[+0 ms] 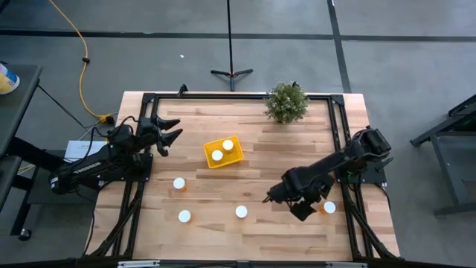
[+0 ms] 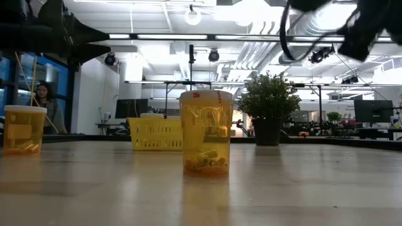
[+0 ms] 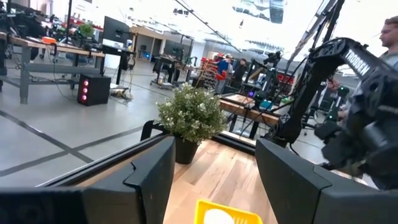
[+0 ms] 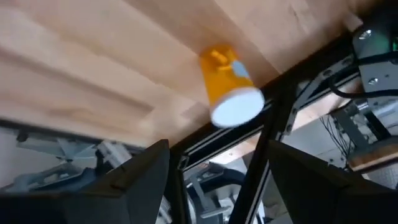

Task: Pick and place pill bottles into a basket
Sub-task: Put the orange pill bottle into the yellow bin

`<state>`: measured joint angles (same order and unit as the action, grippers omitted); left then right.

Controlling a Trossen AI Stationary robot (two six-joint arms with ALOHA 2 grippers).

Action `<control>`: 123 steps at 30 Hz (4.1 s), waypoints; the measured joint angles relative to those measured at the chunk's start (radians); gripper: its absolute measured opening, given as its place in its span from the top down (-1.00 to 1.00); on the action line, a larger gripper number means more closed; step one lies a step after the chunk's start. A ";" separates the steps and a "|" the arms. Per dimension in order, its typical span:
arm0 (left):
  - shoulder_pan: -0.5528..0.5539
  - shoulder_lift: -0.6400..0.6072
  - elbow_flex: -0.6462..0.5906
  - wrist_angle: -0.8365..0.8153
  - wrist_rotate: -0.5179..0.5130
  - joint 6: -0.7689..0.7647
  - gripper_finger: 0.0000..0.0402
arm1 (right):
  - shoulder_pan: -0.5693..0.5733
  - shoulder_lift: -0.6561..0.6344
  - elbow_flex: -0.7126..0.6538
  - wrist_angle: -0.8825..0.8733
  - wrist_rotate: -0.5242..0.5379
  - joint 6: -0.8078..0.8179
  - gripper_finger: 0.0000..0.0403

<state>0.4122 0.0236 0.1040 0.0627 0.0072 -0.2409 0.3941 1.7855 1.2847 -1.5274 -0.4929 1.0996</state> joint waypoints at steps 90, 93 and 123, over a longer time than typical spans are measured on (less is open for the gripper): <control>0.000 0.000 0.000 -0.004 0.000 0.000 -0.29 | 0.045 0.000 -0.307 0.254 -0.073 -0.227 0.09; 0.000 0.000 0.000 -0.004 0.000 0.000 -0.29 | 0.043 0.000 -0.306 0.254 -0.073 -0.228 0.09; 0.000 0.000 0.000 -0.005 -0.001 0.000 -0.29 | -0.024 0.000 -0.306 0.254 0.061 -0.237 0.01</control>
<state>0.4122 0.0235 0.1040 0.0582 0.0067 -0.2409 0.3697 1.7851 0.9787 -1.2733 -0.4315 0.8621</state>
